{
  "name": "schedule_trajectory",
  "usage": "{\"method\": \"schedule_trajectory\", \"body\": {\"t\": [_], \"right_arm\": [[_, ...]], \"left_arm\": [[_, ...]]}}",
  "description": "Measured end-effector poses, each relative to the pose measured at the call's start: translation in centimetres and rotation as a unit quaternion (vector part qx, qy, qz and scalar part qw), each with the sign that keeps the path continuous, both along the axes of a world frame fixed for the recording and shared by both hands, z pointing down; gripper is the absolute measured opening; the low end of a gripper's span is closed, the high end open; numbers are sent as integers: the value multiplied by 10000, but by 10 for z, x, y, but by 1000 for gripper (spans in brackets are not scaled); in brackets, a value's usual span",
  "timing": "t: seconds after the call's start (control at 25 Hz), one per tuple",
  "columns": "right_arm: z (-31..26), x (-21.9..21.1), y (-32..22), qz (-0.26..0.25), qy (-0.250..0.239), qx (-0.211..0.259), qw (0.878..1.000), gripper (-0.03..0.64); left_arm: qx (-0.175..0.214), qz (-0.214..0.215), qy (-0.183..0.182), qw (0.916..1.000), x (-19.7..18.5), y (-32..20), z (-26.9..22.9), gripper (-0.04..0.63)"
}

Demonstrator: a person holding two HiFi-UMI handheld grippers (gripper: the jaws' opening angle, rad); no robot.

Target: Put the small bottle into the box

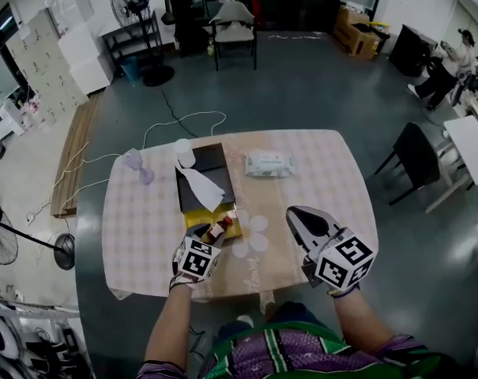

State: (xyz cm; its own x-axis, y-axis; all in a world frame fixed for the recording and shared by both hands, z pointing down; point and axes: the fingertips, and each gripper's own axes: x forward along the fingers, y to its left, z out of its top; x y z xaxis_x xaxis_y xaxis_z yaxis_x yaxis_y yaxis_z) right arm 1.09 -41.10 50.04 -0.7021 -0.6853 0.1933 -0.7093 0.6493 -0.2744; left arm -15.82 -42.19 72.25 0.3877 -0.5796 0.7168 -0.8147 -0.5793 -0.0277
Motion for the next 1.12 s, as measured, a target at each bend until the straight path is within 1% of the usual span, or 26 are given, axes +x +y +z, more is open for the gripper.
{"method": "schedule_trajectory", "body": {"t": [0.24, 0.44, 0.56, 0.8, 1.0, 1.12], "right_arm": [[-20, -1, 29, 126, 120, 122, 9998, 7], [-33, -6, 52, 188, 102, 240, 9995, 6], [-44, -10, 66, 232, 114, 301, 9992, 6], [-66, -19, 91, 307, 108, 459, 9984, 6], [-83, -18, 112, 344, 110, 585, 9976, 6], [-94, -19, 121, 375, 77, 704, 9968, 6]], "left_arm": [[182, -276, 492, 9982, -8, 38, -42, 207], [539, -376, 836, 9943, -12, 63, -82, 207], [759, -431, 1061, 9905, -16, 79, -110, 207], [1240, -516, 1639, 9773, -24, 110, -170, 207], [1618, -540, 2005, 9647, -25, 138, -215, 207], [1871, -511, 2160, 9569, -27, 153, -243, 207]]}}
